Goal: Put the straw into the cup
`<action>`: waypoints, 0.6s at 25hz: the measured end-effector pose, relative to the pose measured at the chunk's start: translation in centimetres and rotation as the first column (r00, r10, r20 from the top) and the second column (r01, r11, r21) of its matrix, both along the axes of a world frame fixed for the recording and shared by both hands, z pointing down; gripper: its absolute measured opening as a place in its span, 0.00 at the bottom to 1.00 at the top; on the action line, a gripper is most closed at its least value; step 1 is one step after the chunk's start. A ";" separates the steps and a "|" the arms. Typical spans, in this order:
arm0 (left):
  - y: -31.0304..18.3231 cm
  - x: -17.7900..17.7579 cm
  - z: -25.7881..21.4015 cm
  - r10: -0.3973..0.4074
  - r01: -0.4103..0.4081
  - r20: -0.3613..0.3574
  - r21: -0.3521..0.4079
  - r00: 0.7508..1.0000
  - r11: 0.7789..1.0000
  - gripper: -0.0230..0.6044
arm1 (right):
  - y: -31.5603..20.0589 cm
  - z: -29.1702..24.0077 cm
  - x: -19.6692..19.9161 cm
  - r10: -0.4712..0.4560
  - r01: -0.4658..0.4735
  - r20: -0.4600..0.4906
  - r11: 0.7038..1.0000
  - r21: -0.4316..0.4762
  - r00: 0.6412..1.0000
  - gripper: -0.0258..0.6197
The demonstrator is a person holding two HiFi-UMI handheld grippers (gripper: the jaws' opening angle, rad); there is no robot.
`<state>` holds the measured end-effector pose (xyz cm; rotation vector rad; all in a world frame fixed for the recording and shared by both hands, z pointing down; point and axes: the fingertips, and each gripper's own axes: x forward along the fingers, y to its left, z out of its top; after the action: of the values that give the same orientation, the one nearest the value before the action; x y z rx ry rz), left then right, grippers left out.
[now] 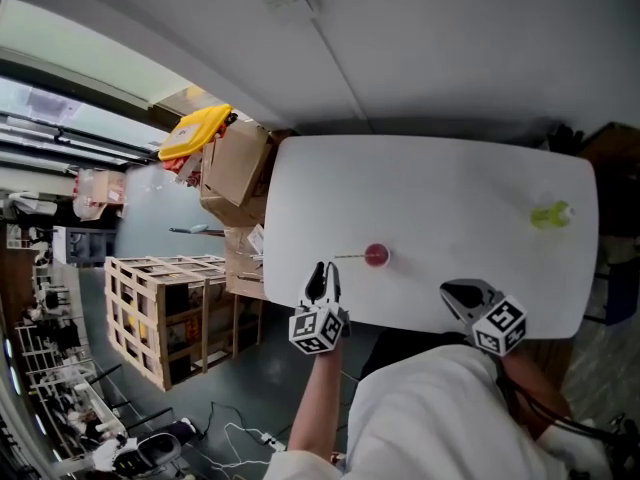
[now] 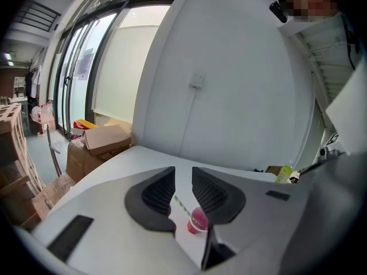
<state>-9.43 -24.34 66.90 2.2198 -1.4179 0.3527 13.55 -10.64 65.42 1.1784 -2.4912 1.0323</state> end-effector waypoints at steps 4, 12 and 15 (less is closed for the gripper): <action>0.3 -0.9 -1.9 0.010 -0.011 0.006 0.037 1.000 0.999 0.09 | 0.0 -0.8 -0.3 0.018 -0.018 -0.008 1.000 0.022 1.000 0.09; 0.8 -2.0 -4.4 0.141 -0.143 0.021 0.083 0.990 0.986 0.04 | 0.2 -2.5 -1.9 0.094 -0.092 -0.045 0.994 0.055 0.995 0.09; 1.2 -2.9 -5.0 0.196 -0.195 -0.002 0.087 0.981 0.977 0.04 | 0.3 -3.1 -3.2 0.144 -0.139 -0.067 0.988 0.069 0.987 0.09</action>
<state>-12.35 -23.11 61.90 2.4359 -1.2332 0.3510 10.35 -10.30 62.32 1.4035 -2.4318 0.9320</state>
